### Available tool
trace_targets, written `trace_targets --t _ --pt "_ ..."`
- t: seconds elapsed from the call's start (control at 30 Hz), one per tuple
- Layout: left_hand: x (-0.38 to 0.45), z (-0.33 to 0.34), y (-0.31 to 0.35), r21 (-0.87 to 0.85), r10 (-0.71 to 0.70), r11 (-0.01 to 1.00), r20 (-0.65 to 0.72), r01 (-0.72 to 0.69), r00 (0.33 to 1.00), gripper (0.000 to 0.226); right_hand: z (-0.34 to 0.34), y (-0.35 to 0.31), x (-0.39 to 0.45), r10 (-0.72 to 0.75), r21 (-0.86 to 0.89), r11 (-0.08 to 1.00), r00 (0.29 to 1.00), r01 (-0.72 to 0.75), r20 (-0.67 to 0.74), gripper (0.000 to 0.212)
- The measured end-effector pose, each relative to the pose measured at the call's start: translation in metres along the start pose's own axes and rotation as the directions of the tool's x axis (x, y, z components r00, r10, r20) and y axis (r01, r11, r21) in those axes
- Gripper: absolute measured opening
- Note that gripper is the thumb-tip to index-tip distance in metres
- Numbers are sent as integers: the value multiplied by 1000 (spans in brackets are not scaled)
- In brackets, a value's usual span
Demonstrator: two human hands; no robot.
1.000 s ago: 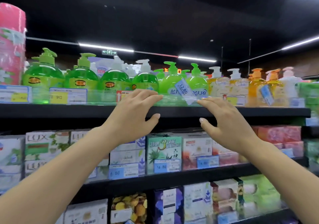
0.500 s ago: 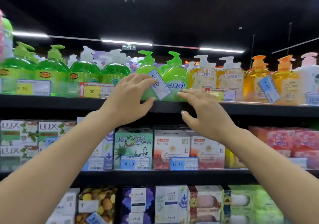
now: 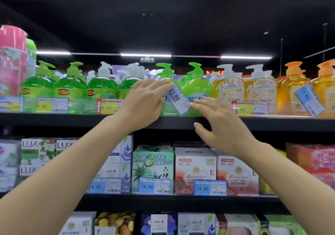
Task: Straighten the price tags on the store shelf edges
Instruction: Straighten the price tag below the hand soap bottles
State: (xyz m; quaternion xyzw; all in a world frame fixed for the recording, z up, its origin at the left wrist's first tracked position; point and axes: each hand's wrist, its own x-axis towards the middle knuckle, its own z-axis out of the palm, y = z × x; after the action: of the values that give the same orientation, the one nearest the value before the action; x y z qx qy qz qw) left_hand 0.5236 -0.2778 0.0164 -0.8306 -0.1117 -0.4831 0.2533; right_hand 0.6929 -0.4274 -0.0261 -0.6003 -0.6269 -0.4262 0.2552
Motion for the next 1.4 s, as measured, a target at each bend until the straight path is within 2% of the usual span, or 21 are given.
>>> trace_targets --t 0.33,0.67,0.93,1.4 --pt "12 10 -8 -52 75 996 -18 -75 997 49 8 -1 3 12 45 999 997 -9 -77 47" --pt "14 15 -4 88 94 992 -51 -89 994 50 16 -2 5 -19 10 1000 989 21 -145 46" --pt "5 11 -12 2 86 996 -169 -87 982 32 16 -4 5 16 45 999 990 -10 -142 48" --pt "-20 14 -21 -89 10 996 -172 -26 985 21 18 -14 18 -3 4 1000 995 4 -98 43"
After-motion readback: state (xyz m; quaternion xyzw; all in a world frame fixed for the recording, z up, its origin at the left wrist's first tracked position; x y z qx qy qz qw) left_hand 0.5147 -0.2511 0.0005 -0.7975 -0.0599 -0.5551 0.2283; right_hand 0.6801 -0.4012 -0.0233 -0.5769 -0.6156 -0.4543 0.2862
